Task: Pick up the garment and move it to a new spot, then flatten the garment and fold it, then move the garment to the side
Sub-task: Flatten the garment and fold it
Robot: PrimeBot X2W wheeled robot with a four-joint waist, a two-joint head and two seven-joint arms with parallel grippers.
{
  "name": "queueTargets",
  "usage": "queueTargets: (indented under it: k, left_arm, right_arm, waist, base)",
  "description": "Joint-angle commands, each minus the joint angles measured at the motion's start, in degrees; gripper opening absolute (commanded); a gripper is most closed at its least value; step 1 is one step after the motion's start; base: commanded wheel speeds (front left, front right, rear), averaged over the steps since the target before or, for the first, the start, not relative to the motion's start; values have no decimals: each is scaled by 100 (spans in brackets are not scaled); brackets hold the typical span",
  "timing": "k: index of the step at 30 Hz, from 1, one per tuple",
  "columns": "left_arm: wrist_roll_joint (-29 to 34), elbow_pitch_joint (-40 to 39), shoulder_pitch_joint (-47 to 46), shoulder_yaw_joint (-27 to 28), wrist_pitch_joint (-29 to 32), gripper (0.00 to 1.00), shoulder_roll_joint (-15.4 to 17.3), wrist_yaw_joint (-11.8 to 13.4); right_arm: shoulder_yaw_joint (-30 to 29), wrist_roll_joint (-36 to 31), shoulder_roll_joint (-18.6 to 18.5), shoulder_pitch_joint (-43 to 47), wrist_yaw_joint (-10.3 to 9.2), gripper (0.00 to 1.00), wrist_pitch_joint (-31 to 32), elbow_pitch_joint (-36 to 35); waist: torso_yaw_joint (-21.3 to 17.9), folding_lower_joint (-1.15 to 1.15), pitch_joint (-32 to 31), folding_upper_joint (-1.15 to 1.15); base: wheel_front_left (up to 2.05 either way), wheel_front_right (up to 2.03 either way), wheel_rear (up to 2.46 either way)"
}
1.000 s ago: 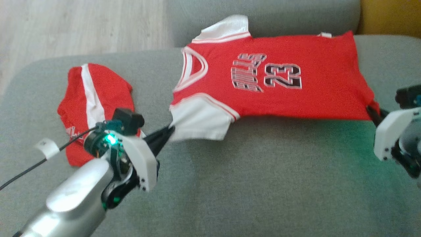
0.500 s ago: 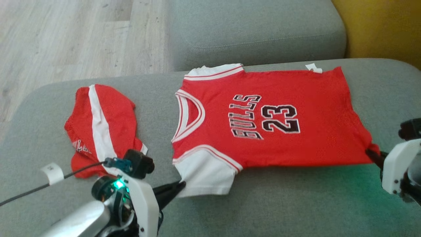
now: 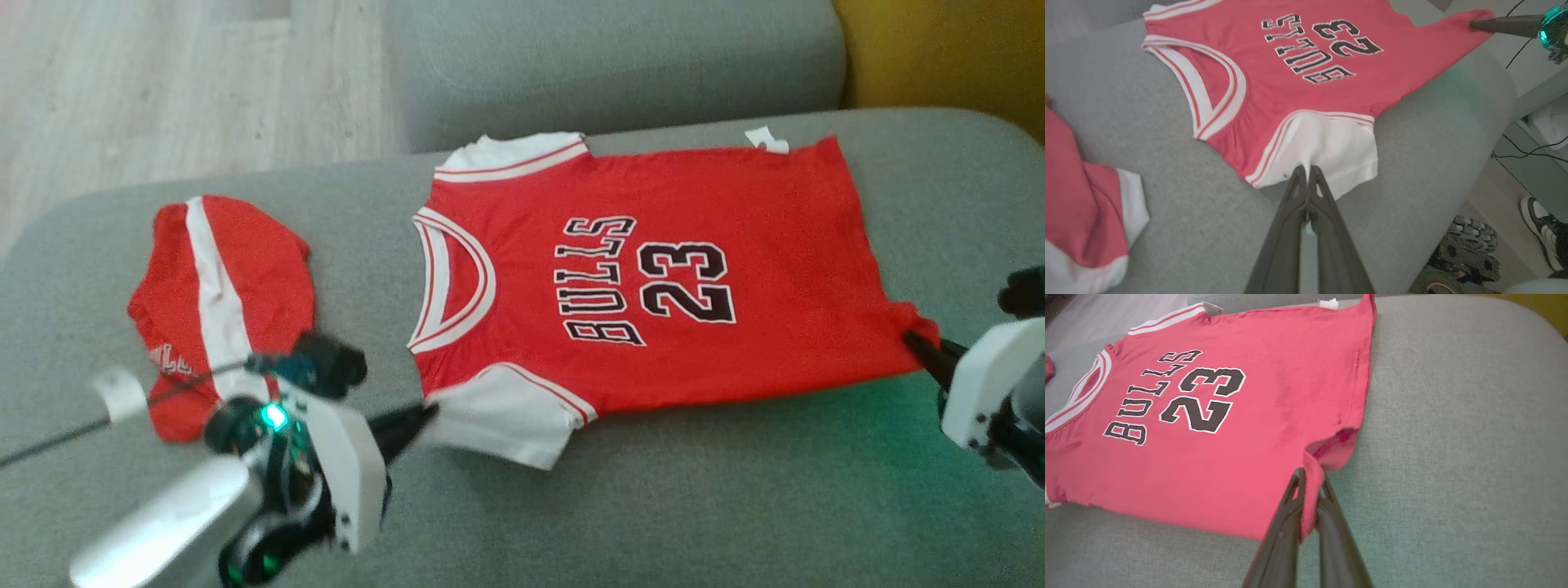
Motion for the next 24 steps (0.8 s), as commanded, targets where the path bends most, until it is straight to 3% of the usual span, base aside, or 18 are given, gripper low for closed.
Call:
queueTargets:
  k: [1,13,24]
  left_arm:
    - [89,-44,-564,382,17,0,116,-26]
    - [479,1584,-2170,486,261,0,-369,-287]
    - [1031,2851,-3079,179,-8,0,-771,-496]
  right_arm:
    - [-102,-49,-79,-254,-4,0,20,-100]
    - [-553,-528,661,-1247,-4,0,152,583]
    - [-561,-860,1136,-1959,-4,0,-33,1270]
  waist:
    - [-65,0,132,0]
    - [-306,0,897,0]
    - [-448,0,1349,0]
  base:
    - [0,0,0]
    - [0,0,0]
    - [0,0,0]
